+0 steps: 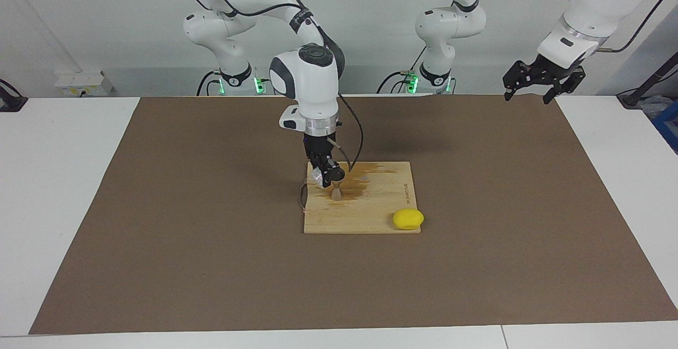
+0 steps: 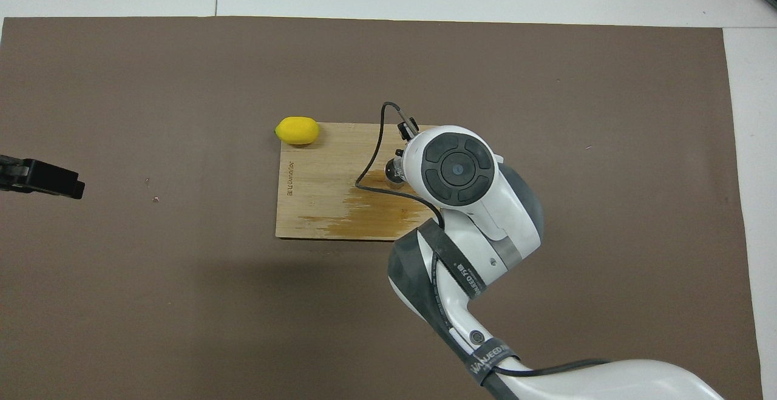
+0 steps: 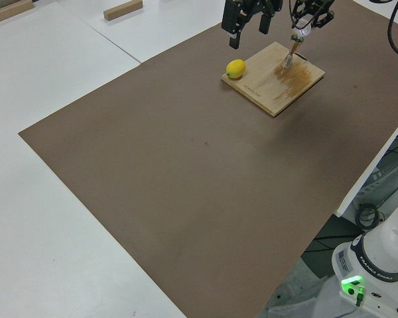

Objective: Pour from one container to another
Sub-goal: 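Hold the clear cup tilted over the glass with the right gripper, then carry the clear cup back and lower it onto the table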

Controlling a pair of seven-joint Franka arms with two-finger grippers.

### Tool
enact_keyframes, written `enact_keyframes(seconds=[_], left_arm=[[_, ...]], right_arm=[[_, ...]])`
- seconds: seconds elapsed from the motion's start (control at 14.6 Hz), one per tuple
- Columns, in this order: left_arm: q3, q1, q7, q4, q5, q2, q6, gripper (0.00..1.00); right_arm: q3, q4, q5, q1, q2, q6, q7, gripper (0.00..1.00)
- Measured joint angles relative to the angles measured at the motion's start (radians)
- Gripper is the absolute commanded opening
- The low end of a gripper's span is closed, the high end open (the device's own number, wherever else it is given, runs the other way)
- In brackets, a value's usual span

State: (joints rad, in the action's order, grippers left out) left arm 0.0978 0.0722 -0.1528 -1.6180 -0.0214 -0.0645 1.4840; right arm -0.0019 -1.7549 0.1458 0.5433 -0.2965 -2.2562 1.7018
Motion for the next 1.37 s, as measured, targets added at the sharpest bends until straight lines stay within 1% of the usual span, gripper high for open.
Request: enact_keyframes(seconds=[0.14,0.34,1.03,1.23,1.37], left_arm=[[0.001,0.000,0.000,0.000,0.000,0.000,0.000,1.00],[0.001,0.000,0.000,0.000,0.000,0.000,0.000,1.00],[0.001,0.000,0.000,0.000,0.000,0.000,0.000,1.00],[0.001,0.000,0.000,0.000,0.000,0.000,0.000,1.00],[0.001,0.000,0.000,0.000,0.000,0.000,0.000,1.00]], right_arm=[[-0.003,0.000,-0.018,-0.001,0.000,0.000,0.001,0.29],[-0.006,0.001,-0.091,-0.006,0.000,-0.002,0.001,0.28],[-0.008,0.017,-0.190,-0.042,0.000,-0.003,0.000,0.28],[-0.008,0.018,-0.275,-0.060,-0.001,-0.003,-0.009,0.27],[-0.008,0.017,-0.376,-0.093,-0.003,-0.002,-0.048,0.27]])
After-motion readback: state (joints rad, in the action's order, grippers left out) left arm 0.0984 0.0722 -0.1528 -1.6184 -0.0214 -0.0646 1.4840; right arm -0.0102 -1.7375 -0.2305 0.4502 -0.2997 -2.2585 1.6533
